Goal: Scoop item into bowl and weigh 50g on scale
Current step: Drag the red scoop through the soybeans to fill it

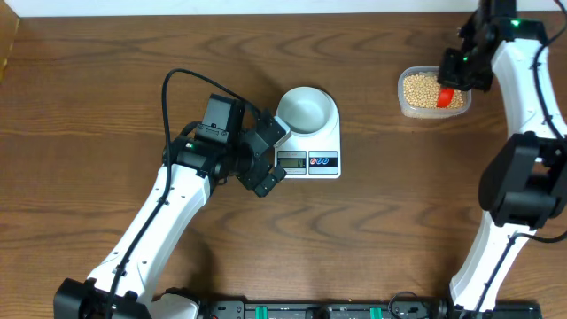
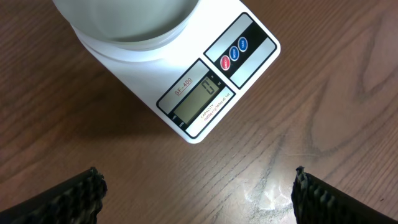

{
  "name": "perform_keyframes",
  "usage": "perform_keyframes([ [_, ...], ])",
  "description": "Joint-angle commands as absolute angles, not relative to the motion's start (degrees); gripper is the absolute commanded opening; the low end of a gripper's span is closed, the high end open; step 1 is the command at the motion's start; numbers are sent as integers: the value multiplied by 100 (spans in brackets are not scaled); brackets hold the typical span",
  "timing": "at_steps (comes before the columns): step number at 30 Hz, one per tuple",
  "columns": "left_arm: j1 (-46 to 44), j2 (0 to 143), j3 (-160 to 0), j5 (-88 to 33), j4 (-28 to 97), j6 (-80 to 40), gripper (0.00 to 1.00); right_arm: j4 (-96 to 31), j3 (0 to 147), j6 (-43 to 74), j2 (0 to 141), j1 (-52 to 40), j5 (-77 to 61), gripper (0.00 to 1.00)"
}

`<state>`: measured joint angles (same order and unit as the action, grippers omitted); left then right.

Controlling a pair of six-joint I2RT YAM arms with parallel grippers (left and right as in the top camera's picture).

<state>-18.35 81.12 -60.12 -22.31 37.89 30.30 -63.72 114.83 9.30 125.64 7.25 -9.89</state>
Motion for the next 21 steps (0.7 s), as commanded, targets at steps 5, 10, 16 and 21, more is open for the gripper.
perform_keyframes([
  [5,-1841,8036,-6141,-2220,3806,3129,98,-6429,11472,480,12645,1068,-2322,1],
  [10,-1841,8036,-6141,-2220,3806,3129,98,-6370,11185,242,12645,1341,-2926,1],
  [16,-1841,8036,-6141,-2220,3806,3129,98,-6230,10816,75,12645,1621,-3459,1],
  [21,-1841,8036,-6141,-2220,3806,3129,98,-6230,10645,-139,12645,1824,-3898,1],
])
